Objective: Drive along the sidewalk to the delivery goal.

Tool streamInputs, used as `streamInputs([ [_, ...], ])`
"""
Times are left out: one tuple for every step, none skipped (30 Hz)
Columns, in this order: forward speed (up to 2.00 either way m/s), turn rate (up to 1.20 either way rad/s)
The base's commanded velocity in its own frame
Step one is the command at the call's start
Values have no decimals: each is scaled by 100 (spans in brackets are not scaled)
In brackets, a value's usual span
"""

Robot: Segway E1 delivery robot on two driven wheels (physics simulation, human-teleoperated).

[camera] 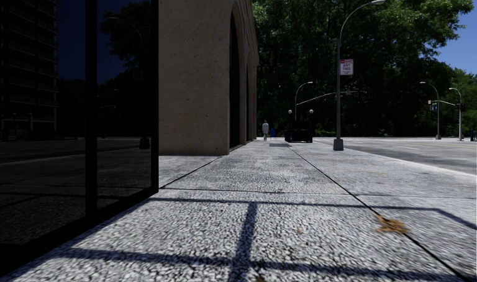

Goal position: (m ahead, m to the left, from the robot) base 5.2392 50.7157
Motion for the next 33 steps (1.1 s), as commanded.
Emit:
streamInputs([
  [0, 0],
  [0, 0],
  [0, 0],
  [0, 0],
  [0, 0],
  [0, 0],
  [0, 0],
  [0, 0],
  [0, 0],
  [0, 0],
  [0, 0],
  [0, 0],
  [0, 0],
  [0, 0],
  [0, 0],
  [0, 0],
  [0, 0],
  [0, 0],
  [0, 0],
  [0, 0],
  [0, 0],
  [0, 0],
  [0, 0],
  [0, 0],
  [0, 0],
  [0, 0],
  [0, 0],
  [0, 0],
  [0, 0],
  [0, 0],
  [200, 0],
  [200, 0],
  [200, 0],
])
